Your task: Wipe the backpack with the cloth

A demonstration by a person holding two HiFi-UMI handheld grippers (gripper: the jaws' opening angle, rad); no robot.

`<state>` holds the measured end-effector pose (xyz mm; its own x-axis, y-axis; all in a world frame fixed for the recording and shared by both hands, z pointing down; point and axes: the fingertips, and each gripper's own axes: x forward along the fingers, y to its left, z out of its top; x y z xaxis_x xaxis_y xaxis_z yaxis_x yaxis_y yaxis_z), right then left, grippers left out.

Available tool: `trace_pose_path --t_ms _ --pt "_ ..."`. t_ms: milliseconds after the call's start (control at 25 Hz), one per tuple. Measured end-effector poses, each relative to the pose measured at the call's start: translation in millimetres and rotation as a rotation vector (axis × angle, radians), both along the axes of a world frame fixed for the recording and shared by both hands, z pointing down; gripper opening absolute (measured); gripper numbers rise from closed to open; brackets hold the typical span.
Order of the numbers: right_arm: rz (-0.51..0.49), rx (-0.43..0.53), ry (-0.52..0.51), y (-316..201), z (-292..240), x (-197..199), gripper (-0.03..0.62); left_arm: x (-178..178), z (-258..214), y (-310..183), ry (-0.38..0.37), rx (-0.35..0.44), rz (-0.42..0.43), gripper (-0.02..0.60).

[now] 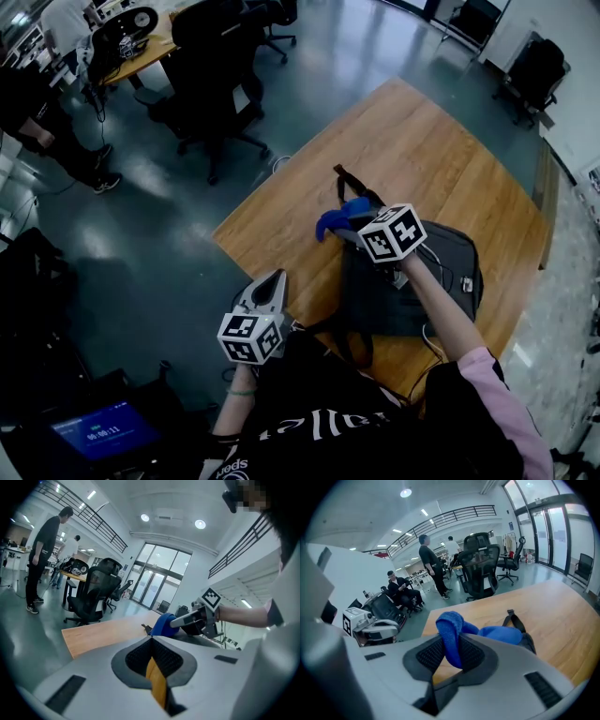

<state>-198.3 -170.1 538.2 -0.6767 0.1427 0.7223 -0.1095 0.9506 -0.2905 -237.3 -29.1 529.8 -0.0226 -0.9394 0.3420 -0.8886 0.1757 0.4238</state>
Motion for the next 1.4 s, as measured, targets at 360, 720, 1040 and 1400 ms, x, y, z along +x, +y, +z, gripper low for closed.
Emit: trace_pose_path --t_ms 360,720,1040,1400 --pt "-0.104 -0.067 -0.025 99.9 -4.7 42.2 0.066 21.8 -5.1 18.4 -0.008 0.004 -0.023 -0.003" --pt "-0.120 -0.141 -0.094 176.8 -9.2 73.0 0.066 28.7 -3.2 36.1 -0.016 0.007 -0.064 -0.003" --pt "0.031 -0.318 -0.147 210.3 0.7 121.1 0.066 50.1 -2.1 46.0 -0.024 0.003 -0.053 -0.003" --pt "0.148 -0.242 -0.300 145.2 -53.6 125.0 0.066 76.5 -13.5 30.8 -0.030 0.014 0.052 -0.003"
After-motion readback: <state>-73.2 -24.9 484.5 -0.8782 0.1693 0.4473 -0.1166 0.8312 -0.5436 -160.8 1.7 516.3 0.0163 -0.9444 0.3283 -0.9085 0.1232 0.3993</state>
